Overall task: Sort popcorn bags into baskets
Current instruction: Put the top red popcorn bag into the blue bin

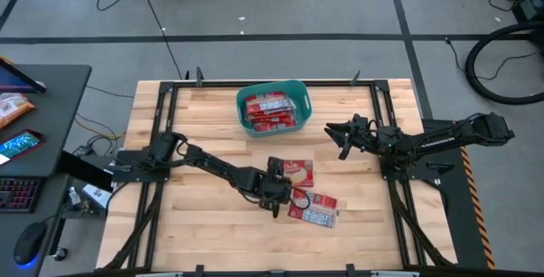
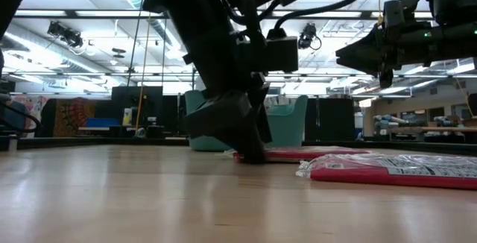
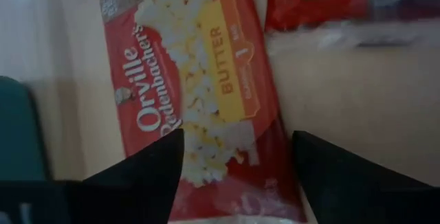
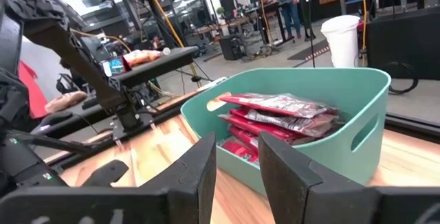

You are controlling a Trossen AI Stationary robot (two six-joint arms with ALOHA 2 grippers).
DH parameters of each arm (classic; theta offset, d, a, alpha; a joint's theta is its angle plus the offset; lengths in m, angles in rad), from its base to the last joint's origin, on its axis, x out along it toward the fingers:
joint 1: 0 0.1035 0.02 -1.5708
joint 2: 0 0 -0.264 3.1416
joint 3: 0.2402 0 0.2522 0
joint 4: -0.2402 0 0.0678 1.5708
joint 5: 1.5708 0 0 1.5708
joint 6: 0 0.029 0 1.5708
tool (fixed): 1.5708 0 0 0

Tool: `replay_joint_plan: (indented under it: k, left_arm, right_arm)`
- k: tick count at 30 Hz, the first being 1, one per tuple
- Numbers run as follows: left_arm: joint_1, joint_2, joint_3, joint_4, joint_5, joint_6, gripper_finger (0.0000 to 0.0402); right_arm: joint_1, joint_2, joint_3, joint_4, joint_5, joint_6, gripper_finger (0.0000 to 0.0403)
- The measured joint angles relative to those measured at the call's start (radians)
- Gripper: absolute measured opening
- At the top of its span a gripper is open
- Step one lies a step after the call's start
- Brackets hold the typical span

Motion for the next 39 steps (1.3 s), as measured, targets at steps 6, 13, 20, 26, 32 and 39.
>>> replay_joint_plan:
  k: [6,13,20,26,32,39]
  left_arm:
    - [0.007,0.002,-0.001,-0.02,-0.006,0.047,0.0201]
    - [0.009,0.005,-0.004,-0.046,-0.005,0.047,0.0071]
    - [0.01,-0.013,-0.005,-0.058,0.005,0.041,0.0011]
    - [0.022,-0.118,0.038,-0.145,0.013,0.019,0.0005]
    - [0.049,-0.233,0.088,-0.171,-0.009,0.016,0.0004]
    - [0.105,-0.379,0.088,-0.198,-0.116,0.07,0.0004]
  right_arm:
    - [0.0,0.002,0.0,0.001,0.0,0.0,0.0115]
    - [0.0,0.002,0.0,0.002,0.0,0.0,0.0115]
    - [0.0,0.002,0.0,0.003,0.0,0.0,0.0115]
    - [0.0,0.002,0.0,0.003,0.0,0.0,0.0115]
    - [0.0,0.002,0.0,0.004,0.0,0.0,0.0115]
    - [0.0,0.002,0.0,0.004,0.0,0.0,0.0115]
